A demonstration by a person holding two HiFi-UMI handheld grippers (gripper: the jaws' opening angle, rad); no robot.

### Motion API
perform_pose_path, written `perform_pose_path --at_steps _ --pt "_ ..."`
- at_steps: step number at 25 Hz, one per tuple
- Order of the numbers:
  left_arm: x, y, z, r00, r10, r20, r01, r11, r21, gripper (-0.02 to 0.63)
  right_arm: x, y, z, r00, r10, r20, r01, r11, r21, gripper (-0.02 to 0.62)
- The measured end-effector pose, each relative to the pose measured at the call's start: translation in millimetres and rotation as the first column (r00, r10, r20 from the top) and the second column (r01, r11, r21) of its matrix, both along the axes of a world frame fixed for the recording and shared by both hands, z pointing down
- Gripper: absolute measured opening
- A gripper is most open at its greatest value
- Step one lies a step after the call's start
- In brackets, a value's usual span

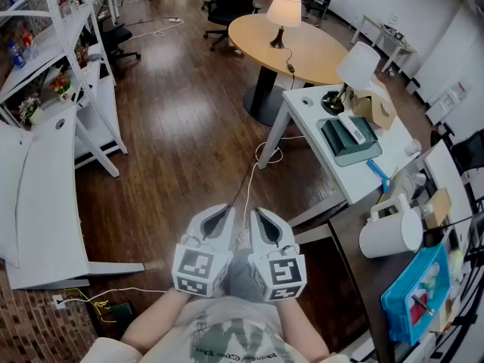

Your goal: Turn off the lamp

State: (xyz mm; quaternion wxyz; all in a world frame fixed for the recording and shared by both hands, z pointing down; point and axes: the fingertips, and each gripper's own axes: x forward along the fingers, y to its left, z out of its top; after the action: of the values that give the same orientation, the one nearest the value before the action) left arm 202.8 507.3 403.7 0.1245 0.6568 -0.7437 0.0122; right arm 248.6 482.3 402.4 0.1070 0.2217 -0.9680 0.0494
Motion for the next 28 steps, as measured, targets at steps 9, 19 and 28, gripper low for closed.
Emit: perform_pose_path --at_steps 9,19,28 --pt "-40.0 -95.3 -2.4 1.0 -0.014 0.024 0.014 1.0 0.003 0.0 -53.1 -91.9 -9.4 0.999 -0.037 -0.016 0.037 0.999 -0.001 0.0" --pt "-83.9 -227.1 -5.6 0.999 -0.018 0.037 0.019 0.999 -0.032 0.0 -109.2 -205.1 -11.9 0.995 -0.101 0.019 0.1 0.995 0.015 0.0" --pt "-106.3 -312.5 -13.6 0.995 -0.008 0.099 0.014 0.998 -0.058 0.0 -133.7 -292.5 -23.2 0.995 -0.071 0.074 0.071 0.997 0.009 0.0"
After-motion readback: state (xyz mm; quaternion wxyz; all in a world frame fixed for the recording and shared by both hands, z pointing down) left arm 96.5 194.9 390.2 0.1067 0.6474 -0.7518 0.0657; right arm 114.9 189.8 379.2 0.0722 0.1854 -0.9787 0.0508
